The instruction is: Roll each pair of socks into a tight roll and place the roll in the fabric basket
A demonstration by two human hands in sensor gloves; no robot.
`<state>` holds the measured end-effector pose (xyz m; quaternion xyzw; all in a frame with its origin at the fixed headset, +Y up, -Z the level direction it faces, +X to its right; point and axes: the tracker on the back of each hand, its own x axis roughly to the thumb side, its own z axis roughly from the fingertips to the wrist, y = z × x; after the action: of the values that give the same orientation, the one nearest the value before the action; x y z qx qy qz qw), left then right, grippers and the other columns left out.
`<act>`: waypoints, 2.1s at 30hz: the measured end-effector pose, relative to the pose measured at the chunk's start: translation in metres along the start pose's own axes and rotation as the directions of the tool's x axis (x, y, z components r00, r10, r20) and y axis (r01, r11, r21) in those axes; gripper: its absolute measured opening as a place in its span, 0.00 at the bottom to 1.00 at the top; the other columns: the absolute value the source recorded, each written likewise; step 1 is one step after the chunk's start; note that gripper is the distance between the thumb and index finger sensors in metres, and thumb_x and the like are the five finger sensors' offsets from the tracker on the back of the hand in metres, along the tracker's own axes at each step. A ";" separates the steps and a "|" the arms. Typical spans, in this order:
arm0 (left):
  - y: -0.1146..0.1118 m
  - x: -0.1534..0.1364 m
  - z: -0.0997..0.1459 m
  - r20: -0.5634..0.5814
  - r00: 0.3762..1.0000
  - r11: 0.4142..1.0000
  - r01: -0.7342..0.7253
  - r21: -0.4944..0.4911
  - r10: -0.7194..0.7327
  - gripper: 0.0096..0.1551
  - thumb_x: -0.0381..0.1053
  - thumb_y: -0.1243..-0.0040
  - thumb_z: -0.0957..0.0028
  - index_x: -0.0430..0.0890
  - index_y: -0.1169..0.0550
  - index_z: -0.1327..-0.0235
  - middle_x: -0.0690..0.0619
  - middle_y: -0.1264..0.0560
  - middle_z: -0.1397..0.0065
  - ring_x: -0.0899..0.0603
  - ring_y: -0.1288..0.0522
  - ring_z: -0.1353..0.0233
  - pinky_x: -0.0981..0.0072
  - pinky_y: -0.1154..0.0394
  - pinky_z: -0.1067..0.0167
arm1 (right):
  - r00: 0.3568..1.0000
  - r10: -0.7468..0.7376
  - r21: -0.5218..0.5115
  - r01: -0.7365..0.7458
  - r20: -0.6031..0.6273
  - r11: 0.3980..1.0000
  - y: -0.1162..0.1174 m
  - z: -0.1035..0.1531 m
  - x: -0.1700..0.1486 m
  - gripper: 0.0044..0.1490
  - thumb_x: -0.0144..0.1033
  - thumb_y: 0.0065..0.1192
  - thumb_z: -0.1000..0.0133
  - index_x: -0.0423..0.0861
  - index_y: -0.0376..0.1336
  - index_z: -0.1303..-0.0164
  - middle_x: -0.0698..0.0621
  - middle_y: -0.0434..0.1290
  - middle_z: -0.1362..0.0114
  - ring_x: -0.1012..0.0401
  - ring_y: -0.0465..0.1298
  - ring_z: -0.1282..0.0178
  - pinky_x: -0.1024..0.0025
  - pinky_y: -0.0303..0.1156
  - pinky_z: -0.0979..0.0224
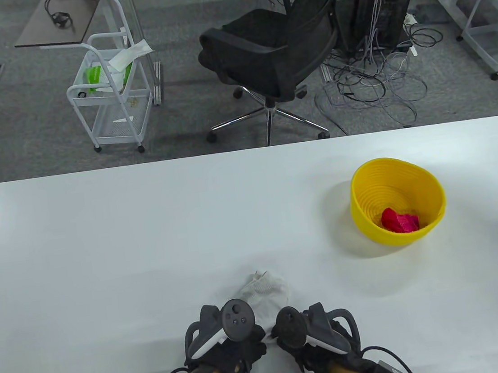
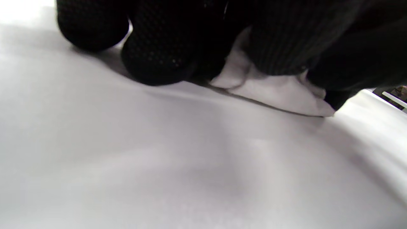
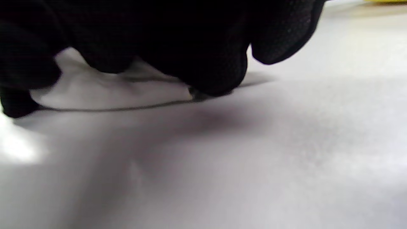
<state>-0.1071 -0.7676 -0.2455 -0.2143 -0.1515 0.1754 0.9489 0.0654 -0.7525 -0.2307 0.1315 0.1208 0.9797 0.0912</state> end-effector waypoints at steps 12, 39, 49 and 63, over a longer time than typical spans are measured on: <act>0.001 -0.003 -0.002 -0.014 0.998 0.998 -0.058 0.005 0.058 0.24 0.59 0.37 0.58 0.52 0.13 0.52 0.50 0.16 0.50 0.46 0.17 0.57 0.49 0.25 0.50 | 0.989 0.126 0.007 -0.127 0.078 0.992 -0.002 0.008 0.016 0.26 0.48 0.75 0.55 0.61 0.73 0.44 0.60 0.79 0.35 0.59 0.82 0.37 0.49 0.73 0.32; 0.002 0.005 0.006 -0.025 0.999 0.997 0.049 0.064 -0.048 0.30 0.59 0.28 0.64 0.57 0.16 0.44 0.51 0.21 0.38 0.44 0.20 0.45 0.46 0.30 0.40 | 0.997 -0.026 -0.012 0.025 -0.076 1.000 0.008 -0.004 0.003 0.24 0.49 0.69 0.52 0.60 0.72 0.44 0.60 0.77 0.35 0.60 0.79 0.40 0.50 0.72 0.31; -0.001 0.007 0.000 -0.001 0.998 0.993 0.056 0.105 -0.057 0.24 0.55 0.28 0.62 0.54 0.15 0.50 0.52 0.18 0.46 0.45 0.19 0.52 0.47 0.28 0.43 | 0.995 -0.061 0.007 0.062 -0.078 0.998 0.004 -0.006 -0.001 0.25 0.49 0.69 0.52 0.58 0.73 0.45 0.57 0.79 0.38 0.60 0.81 0.43 0.50 0.73 0.33; 0.001 -0.004 -0.002 -0.047 0.996 0.993 -0.072 0.098 0.077 0.23 0.56 0.34 0.59 0.54 0.13 0.51 0.50 0.17 0.48 0.44 0.19 0.53 0.46 0.29 0.44 | 0.999 -0.016 0.037 0.015 0.034 0.999 -0.002 0.000 -0.003 0.31 0.50 0.75 0.56 0.61 0.70 0.40 0.60 0.76 0.32 0.60 0.79 0.34 0.49 0.71 0.30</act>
<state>-0.1099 -0.7691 -0.2482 -0.1780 -0.1109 0.2123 0.9544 0.0689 -0.7509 -0.2324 0.1489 0.1384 0.9742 0.0984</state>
